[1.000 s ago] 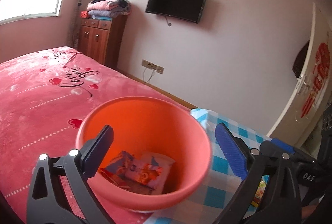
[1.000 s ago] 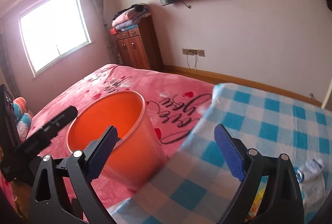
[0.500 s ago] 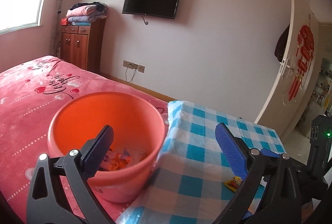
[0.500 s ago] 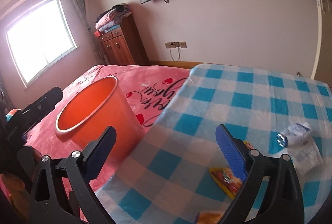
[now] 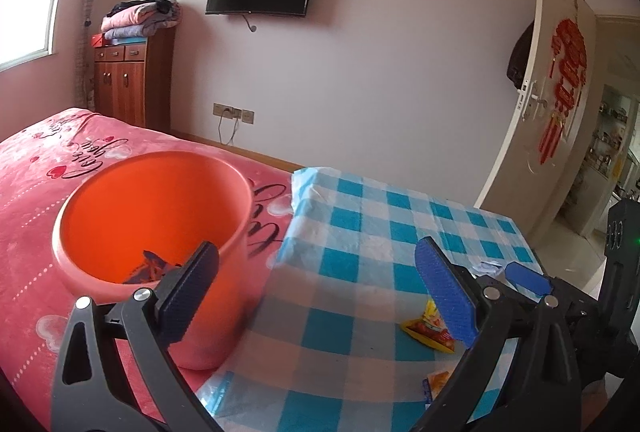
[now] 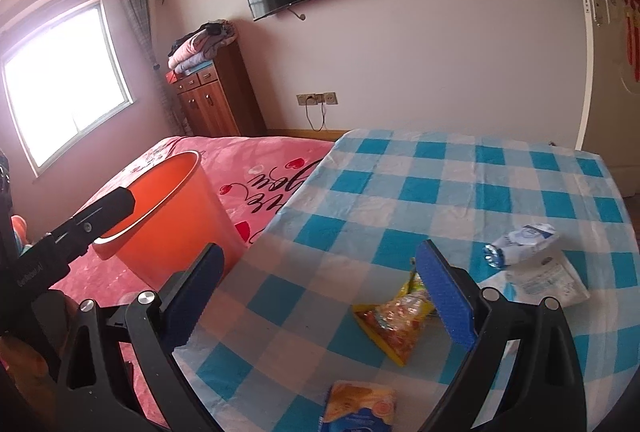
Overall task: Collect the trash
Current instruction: 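Move both tools back over the remaining trash on the table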
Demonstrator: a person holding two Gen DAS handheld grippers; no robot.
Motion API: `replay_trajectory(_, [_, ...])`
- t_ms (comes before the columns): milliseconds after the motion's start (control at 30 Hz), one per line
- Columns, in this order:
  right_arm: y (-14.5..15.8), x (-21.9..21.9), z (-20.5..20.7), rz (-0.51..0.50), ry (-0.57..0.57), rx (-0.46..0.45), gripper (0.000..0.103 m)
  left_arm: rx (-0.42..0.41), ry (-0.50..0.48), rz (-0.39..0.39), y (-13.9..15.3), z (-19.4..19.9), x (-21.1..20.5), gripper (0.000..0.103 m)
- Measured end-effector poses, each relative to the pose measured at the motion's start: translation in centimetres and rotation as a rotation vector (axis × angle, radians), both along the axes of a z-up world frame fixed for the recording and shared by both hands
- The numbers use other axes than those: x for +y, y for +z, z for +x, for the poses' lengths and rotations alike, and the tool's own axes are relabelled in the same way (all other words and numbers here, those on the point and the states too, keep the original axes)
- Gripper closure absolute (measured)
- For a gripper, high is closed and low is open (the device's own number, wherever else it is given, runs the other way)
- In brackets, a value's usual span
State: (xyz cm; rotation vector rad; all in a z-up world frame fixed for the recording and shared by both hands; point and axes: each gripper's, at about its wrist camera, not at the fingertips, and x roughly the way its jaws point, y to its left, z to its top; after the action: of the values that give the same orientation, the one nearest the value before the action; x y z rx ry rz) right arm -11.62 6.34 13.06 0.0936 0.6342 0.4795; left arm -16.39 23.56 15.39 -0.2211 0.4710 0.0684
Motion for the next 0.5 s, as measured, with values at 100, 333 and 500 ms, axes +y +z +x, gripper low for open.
replay_trajectory(100, [-0.2,-0.8,-0.3,-0.008,-0.015,-0.006,0.008,0.011,-0.010,0.004,-0.3,0.0,-0.8,0.004])
replay_trajectory(333, [-0.8,-3.1,-0.9,-0.007,-0.053,0.000,0.008,0.040,-0.032,-0.015,-1.3,0.3,-2.3,0.004])
replay_trajectory(500, [-1.5,-5.0,-1.3,-0.002,-0.080,0.013,0.008,0.065,-0.061,-0.015,-2.1,0.5,-4.0,0.004])
